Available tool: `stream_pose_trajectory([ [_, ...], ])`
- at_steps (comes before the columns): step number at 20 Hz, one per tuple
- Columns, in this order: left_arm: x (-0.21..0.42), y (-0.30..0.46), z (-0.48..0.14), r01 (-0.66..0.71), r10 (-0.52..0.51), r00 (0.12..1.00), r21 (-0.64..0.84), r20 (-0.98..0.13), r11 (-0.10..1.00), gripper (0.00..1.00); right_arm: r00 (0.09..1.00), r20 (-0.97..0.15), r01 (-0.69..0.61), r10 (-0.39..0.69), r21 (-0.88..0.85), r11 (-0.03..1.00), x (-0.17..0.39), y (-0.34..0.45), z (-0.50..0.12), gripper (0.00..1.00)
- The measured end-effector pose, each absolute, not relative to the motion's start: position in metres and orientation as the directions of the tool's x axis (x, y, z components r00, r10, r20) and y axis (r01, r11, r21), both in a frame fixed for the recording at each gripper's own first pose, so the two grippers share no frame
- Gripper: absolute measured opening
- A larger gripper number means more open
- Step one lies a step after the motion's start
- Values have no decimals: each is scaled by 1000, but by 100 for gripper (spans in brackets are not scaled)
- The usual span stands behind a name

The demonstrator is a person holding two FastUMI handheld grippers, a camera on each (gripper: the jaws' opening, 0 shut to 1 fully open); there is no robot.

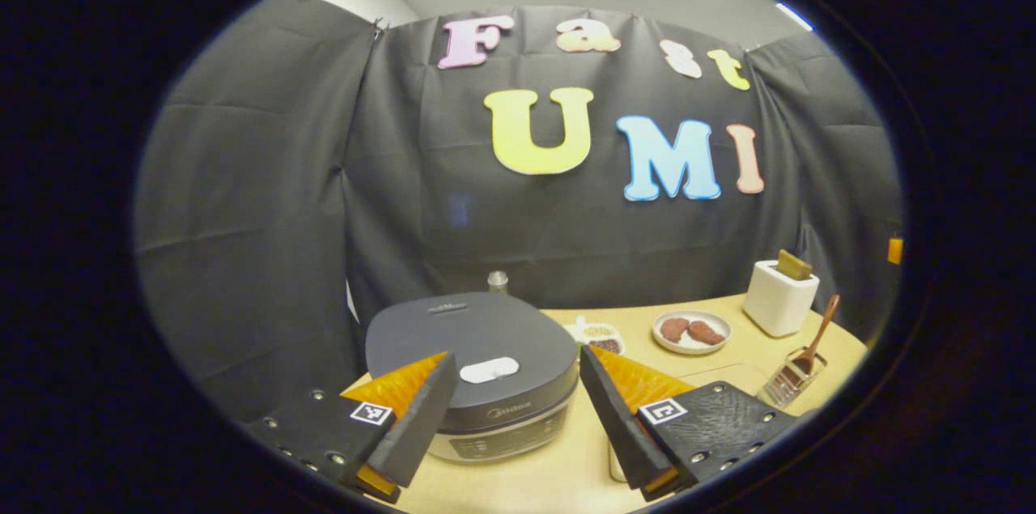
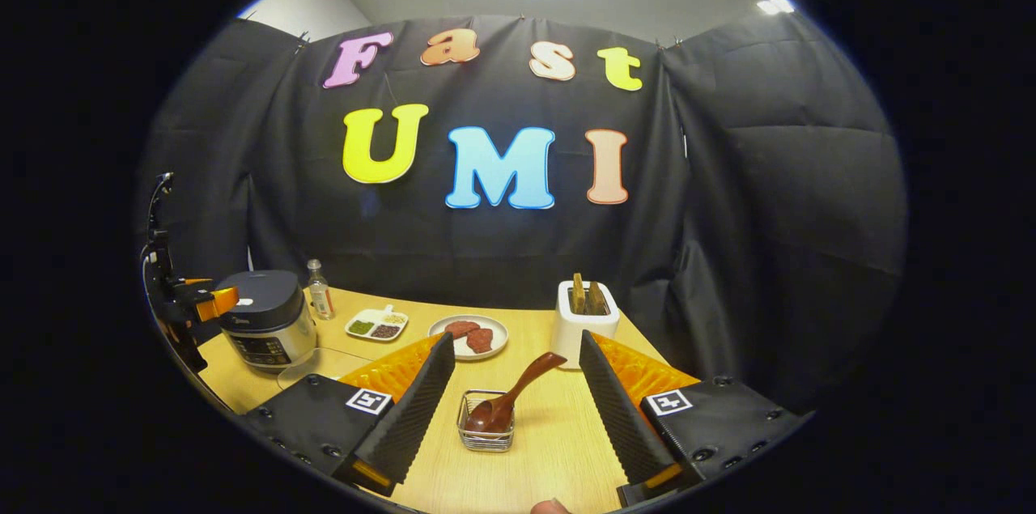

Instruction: Close the left gripper, press the button to open the rice cooker; take a wooden spoon from the chopstick holder with the right hand, scoop a spoonful of rice and pour it into the rice cooker, then put the wooden spoon back into the chopstick holder.

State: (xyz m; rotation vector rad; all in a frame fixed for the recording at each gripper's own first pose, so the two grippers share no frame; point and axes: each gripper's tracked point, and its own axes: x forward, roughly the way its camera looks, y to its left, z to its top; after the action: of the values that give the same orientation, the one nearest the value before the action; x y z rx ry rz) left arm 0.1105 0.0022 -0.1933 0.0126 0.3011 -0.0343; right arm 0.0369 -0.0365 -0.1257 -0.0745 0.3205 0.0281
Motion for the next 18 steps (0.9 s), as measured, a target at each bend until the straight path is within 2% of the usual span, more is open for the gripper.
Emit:
stream_pose_trajectory([
  [5,61,-21,-116,20,-18,976,7,-217,1000,93,958,-259,-132,122,-19,991,15,-25,-100,97],
  [12,9,-22,-34,51,-47,994,33,-100,998,92,974,-182,-135,136,19,991,-6,-15,-70,97],
  [18,-26,-14,-5,86,-84,995,30,-60,996,93,986,-131,-108,107,3,994,-31,-6,-51,98],
])
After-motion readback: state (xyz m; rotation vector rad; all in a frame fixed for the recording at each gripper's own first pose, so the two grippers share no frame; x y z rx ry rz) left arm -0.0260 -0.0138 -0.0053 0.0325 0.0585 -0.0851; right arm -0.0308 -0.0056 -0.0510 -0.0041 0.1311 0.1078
